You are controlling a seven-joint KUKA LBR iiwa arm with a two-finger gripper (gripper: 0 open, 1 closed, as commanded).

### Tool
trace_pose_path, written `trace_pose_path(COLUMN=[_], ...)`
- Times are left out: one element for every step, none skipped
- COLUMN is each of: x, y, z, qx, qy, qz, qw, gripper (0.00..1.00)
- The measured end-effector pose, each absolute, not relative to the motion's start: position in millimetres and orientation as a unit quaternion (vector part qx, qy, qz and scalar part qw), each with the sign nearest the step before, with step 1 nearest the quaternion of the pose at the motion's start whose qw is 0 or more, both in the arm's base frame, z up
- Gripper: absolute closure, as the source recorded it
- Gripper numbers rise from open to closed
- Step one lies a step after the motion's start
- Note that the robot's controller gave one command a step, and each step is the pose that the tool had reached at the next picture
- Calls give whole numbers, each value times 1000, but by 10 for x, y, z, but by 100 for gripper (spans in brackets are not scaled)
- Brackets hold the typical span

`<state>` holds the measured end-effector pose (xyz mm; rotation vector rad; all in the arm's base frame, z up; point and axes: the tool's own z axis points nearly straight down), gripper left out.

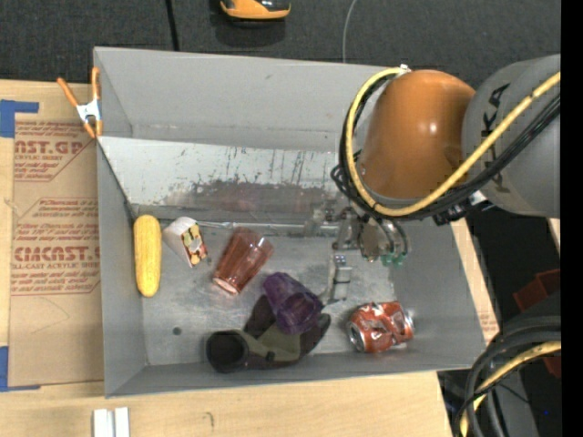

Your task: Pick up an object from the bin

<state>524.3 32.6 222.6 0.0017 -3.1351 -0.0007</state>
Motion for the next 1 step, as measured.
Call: trace_pose_path(x=[5259], y=[325], z=[2269], qx=[0], qy=[-1000], qz=[0], qw=[-1], gripper=[0])
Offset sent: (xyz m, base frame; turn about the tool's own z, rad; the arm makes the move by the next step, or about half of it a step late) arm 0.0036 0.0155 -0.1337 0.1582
